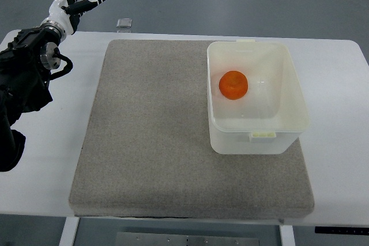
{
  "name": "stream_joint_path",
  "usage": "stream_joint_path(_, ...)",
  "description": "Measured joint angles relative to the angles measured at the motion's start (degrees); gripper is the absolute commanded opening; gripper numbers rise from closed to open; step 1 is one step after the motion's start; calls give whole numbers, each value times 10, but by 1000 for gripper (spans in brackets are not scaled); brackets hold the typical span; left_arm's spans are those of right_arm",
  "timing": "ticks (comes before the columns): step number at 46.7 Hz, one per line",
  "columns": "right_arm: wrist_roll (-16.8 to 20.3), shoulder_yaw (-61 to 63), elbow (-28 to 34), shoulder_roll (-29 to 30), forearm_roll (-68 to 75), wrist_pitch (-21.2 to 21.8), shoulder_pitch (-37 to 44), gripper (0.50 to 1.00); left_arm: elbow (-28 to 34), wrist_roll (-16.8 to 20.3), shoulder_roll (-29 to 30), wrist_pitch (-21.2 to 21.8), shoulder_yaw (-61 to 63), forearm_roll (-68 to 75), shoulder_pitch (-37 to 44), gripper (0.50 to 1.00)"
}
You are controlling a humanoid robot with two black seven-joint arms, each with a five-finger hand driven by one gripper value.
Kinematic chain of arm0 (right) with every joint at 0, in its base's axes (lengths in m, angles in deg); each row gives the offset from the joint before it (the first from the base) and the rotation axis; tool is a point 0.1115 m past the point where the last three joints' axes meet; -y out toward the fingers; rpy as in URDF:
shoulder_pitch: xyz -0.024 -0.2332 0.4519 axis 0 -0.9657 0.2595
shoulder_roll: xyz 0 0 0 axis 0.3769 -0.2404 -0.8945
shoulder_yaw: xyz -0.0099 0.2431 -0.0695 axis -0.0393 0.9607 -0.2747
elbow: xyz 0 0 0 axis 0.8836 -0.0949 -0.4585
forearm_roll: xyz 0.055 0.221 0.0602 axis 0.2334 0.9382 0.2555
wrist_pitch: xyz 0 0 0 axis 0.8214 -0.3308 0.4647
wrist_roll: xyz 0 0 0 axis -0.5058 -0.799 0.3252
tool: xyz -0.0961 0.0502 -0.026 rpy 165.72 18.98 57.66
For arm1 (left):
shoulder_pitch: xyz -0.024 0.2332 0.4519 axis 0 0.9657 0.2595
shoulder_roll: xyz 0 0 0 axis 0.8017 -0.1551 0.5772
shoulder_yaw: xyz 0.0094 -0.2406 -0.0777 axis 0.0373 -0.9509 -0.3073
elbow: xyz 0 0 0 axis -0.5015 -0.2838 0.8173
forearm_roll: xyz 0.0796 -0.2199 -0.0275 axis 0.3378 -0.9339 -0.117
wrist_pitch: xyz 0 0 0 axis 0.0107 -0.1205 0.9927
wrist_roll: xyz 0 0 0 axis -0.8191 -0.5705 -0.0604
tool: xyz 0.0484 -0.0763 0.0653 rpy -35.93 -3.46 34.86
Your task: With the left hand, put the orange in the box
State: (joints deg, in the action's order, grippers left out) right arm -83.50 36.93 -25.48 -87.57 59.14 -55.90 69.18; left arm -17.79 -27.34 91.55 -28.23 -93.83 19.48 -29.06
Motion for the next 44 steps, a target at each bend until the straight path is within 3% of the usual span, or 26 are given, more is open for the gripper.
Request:
stream_joint_path(4, 0, 0, 0, 0, 0, 0, 0, 926, 0, 36, -1, -35, -27, -6, 11, 904)
stream_joint_path(9, 0, 0, 0, 0, 0, 0, 0, 926, -5, 47, -7, -54, -62, -7, 24, 906)
stream_joint_path(44, 0, 0, 0, 0, 0, 0, 0, 926, -13, 46, -9, -18, -87, -7, 26, 934)
